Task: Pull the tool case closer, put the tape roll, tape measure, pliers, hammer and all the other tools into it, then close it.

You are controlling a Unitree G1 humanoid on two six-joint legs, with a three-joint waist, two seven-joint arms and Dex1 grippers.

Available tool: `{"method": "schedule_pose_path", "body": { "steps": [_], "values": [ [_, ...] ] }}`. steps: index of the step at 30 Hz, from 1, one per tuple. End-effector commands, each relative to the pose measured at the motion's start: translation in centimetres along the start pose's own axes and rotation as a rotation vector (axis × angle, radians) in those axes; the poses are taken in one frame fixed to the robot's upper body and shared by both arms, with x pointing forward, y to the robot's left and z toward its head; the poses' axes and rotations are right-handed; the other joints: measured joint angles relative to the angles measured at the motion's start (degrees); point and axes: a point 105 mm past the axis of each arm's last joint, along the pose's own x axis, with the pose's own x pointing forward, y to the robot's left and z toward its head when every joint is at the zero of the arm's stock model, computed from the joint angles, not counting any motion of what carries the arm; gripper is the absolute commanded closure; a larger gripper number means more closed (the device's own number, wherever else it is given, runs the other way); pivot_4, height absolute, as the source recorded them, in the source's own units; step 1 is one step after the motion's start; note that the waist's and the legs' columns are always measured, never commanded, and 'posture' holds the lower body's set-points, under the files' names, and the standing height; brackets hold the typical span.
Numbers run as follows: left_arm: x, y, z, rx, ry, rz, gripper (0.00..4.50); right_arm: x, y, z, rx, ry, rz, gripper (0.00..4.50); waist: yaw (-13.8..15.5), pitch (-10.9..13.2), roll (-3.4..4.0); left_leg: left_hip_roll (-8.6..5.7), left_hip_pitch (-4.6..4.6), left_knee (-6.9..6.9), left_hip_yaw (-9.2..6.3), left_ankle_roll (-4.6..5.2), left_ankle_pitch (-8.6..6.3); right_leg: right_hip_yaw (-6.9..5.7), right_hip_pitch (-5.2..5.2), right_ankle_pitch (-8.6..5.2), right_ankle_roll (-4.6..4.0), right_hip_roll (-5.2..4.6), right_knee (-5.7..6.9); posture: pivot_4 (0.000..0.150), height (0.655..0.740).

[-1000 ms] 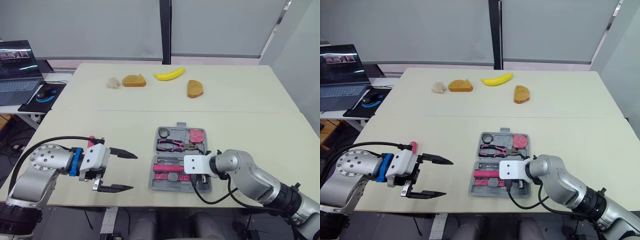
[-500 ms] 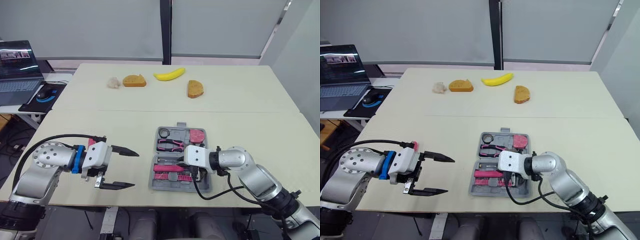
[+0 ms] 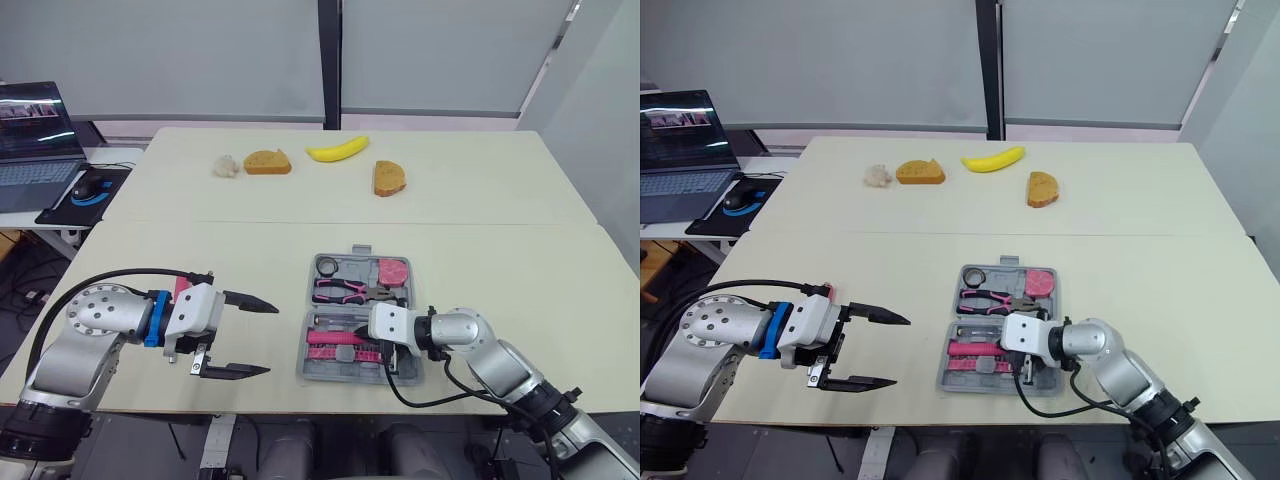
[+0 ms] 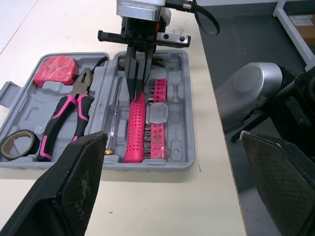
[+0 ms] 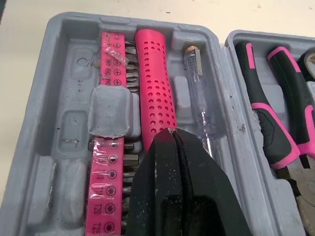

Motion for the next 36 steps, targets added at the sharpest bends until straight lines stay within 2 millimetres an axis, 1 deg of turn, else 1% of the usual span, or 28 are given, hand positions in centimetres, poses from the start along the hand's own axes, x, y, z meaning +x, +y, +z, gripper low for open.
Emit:
{"method": "schedule_pose_path", "body": {
  "steps": [1, 5, 8, 10, 13, 14, 15, 16, 17, 19, 20, 22, 25, 26, 27, 29, 31, 32, 34, 35, 36],
  "values": [
    [0.0, 0.1, 0.3, 0.022, 0.002, -0.003, 0.00, 0.3, 1.8, -3.6, 0.019, 0.121, 0.050, 4.49, 0.00, -0.10, -0.02, 0.00, 0.03, 0.00, 0.00, 0.00, 0.00, 0.00, 0.02, 0.00, 0.00, 0.00, 0.00, 0.150, 0.7400],
    [0.0, 0.0, 0.3, 0.020, 0.005, 0.001, 0.00, 0.4, 2.8, -5.1, 0.035, 0.146, 0.065, 4.49, 0.01, -0.23, -0.06, 0.00, 0.11, 0.00, 0.00, 0.00, 0.00, 0.01, 0.13, 0.00, 0.00, 0.00, -0.02, 0.150, 0.7400],
    [-0.1, 0.1, 0.3, 0.018, 0.006, 0.005, 0.00, 0.4, 2.8, -5.0, 0.051, 0.127, 0.061, 4.49, 0.06, -0.30, -0.08, 0.00, 0.28, -0.02, 0.00, 0.00, -0.01, 0.02, 0.29, 0.00, 0.00, 0.00, -0.03, 0.150, 0.7400],
    [-0.1, 0.1, 0.3, 0.015, 0.003, 0.008, 0.00, 0.4, 2.4, -4.0, 0.046, 0.077, 0.043, 4.49, 0.06, -0.32, -0.09, 0.00, 0.31, -0.02, 0.00, 0.00, -0.01, 0.02, 0.31, 0.00, 0.00, 0.00, -0.03, 0.150, 0.7400],
    [-0.3, 0.3, 0.7, -0.009, -0.023, 0.034, 0.00, -0.3, 0.8, -1.0, 0.041, -0.047, -0.004, 4.49, 0.09, -0.30, -0.07, -0.01, 0.31, -0.02, 0.00, 0.00, -0.01, 0.03, 0.31, -0.01, 0.00, 0.00, -0.03, 0.150, 0.7400],
    [-0.3, 0.4, 0.7, -0.013, -0.027, 0.038, 0.00, -0.6, 0.4, -0.4, 0.036, -0.068, -0.015, 4.49, 0.09, -0.28, -0.06, -0.02, 0.30, -0.02, 0.01, 0.00, -0.01, 0.05, 0.30, -0.01, 0.00, 0.00, -0.03, 0.150, 0.7400],
    [-0.4, 0.5, 0.8, -0.019, -0.028, 0.047, 0.00, -1.2, -0.1, 0.4, 0.029, -0.091, -0.023, 4.49, 0.08, -0.26, -0.05, -0.02, 0.30, -0.02, 0.01, 0.00, -0.01, 0.06, 0.29, -0.01, 0.00, -0.01, -0.03, 0.150, 0.7400],
    [-0.7, 0.7, 0.7, -0.038, -0.024, 0.061, 0.00, -2.5, -1.0, 1.4, 0.032, -0.120, -0.048, 4.49, 0.10, -0.22, -0.01, -0.02, 0.30, -0.02, 0.01, 0.00, -0.01, 0.05, 0.28, 0.00, 0.00, -0.01, -0.03, 0.150, 0.7400],
    [-1.0, 0.8, 0.6, -0.051, -0.022, 0.071, 0.00, -3.4, -1.6, 2.1, 0.035, -0.139, -0.061, 4.49, 0.10, -0.19, 0.02, -0.02, 0.26, -0.02, 0.01, 0.00, -0.01, 0.05, 0.24, -0.01, 0.00, -0.01, -0.03, 0.150, 0.7400],
    [-1.6, 1.1, 0.4, -0.089, -0.013, 0.097, 0.00, -5.5, -2.4, 2.9, 0.055, -0.156, -0.082, 4.09, 0.08, -0.18, 0.02, -0.02, 0.18, -0.02, -0.01, 0.00, -0.01, 0.05, 0.17, 0.00, 0.00, -0.01, -0.02, 0.150, 0.7400],
    [-2.0, 1.3, 0.4, -0.104, -0.013, 0.116, 0.00, -6.5, -2.6, 3.0, 0.062, -0.151, -0.084, 3.95, 0.09, -0.18, 0.01, -0.02, 0.17, -0.01, -0.01, 0.00, -0.01, 0.04, 0.16, -0.01, 0.00, -0.01, -0.02, 0.150, 0.7400],
    [-2.7, 1.8, 0.3, -0.134, -0.010, 0.160, 0.00, -8.2, -2.9, 2.8, 0.076, -0.131, -0.095, 3.49, 0.11, -0.18, 0.01, -0.01, 0.16, -0.03, -0.02, 0.01, -0.01, 0.02, 0.16, -0.01, 0.00, -0.01, -0.04, 0.150, 0.7400],
    [-6.2, 3.4, -0.5, -0.204, 0.014, 0.337, 0.00, -13.1, -3.7, 1.0, 0.113, -0.038, -0.147, 2.75, 0.27, -0.15, 0.01, -0.01, 0.08, -0.03, -0.03, 0.01, -0.02, -0.02, 0.13, -0.01, 0.00, -0.03, -0.08, 0.150, 0.7400],
    [-7.1, 3.6, -0.7, -0.219, 0.021, 0.375, 0.00, -14.2, -3.8, 0.7, 0.125, -0.020, -0.157, 2.59, 0.30, -0.13, 0.00, -0.02, 0.04, -0.02, -0.03, 0.01, -0.02, -0.03, 0.09, -0.01, 0.00, -0.04, -0.08, 0.150, 0.7400],
    [-8.3, 3.7, -1.1, -0.249, 0.040, 0.416, 0.00, -15.4, -4.0, 0.3, 0.145, -0.003, -0.179, 2.33, 0.29, -0.12, 0.00, -0.02, -0.06, -0.01, -0.02, 0.02, -0.02, -0.03, 0.02, -0.01, 0.00, -0.04, -0.08, 0.150, 0.7400],
    [-10.2, 3.6, -1.7, -0.289, 0.072, 0.473, 0.00, -17.3, -4.4, 0.0, 0.172, 0.019, -0.213, 1.85, 0.06, -0.12, 0.00, -0.01, -0.05, -0.02, -0.01, 0.02, -0.02, -0.03, 0.02, -0.01, 0.01, -0.05, -0.08, 0.150, 0.7400],
    [-11.8, 3.4, -2.2, -0.316, 0.111, 0.519, 0.00, -18.7, -4.7, -0.3, 0.189, 0.035, -0.251, 1.27, -0.07, -0.12, 0.00, 0.03, -0.05, -0.06, 0.03, 0.02, -0.02, 0.00, 0.08, -0.01, 0.00, -0.05, -0.06, 0.150, 0.7400],
    [-14.1, 3.3, -2.4, -0.344, 0.142, 0.587, 0.00, -20.2, -4.9, -0.6, 0.214, 0.052, -0.284, 1.05, -0.09, -0.12, 0.00, 0.04, -0.05, -0.07, 0.04, 0.02, -0.02, 0.00, 0.08, -0.02, -0.01, -0.05, -0.05, 0.150, 0.7400],
    [-17.9, 2.7, -2.5, -0.400, 0.184, 0.693, 0.00, -22.5, -4.8, -1.4, 0.260, 0.087, -0.324, 0.39, -0.08, -0.08, -0.02, 0.06, -0.13, -0.10, 0.04, 0.02, -0.02, -0.02, 0.06, -0.03, -0.04, -0.04, -0.03, 0.150, 0.7400],
    [-18.9, 2.4, -2.5, -0.417, 0.193, 0.718, 0.00, -23.1, -4.7, -1.6, 0.270, 0.099, -0.329, 0.15, -0.08, -0.07, -0.04, 0.06, -0.15, -0.12, 0.04, 0.02, -0.02, -0.01, 0.04, -0.04, -0.05, -0.04, -0.04, 0.150, 0.7400],
    [-19.7, 2.0, -2.9, -0.441, 0.209, 0.734, 0.00, -23.5, -4.7, -1.8, 0.277, 0.104, -0.338, 0.07, -0.08, -0.07, -0.04, 0.06, -0.15, -0.12, 0.07, 0.02, -0.02, -0.01, 0.02, -0.05, -0.06, -0.04, -0.06, 0.150, 0.7400]
  ]
}}
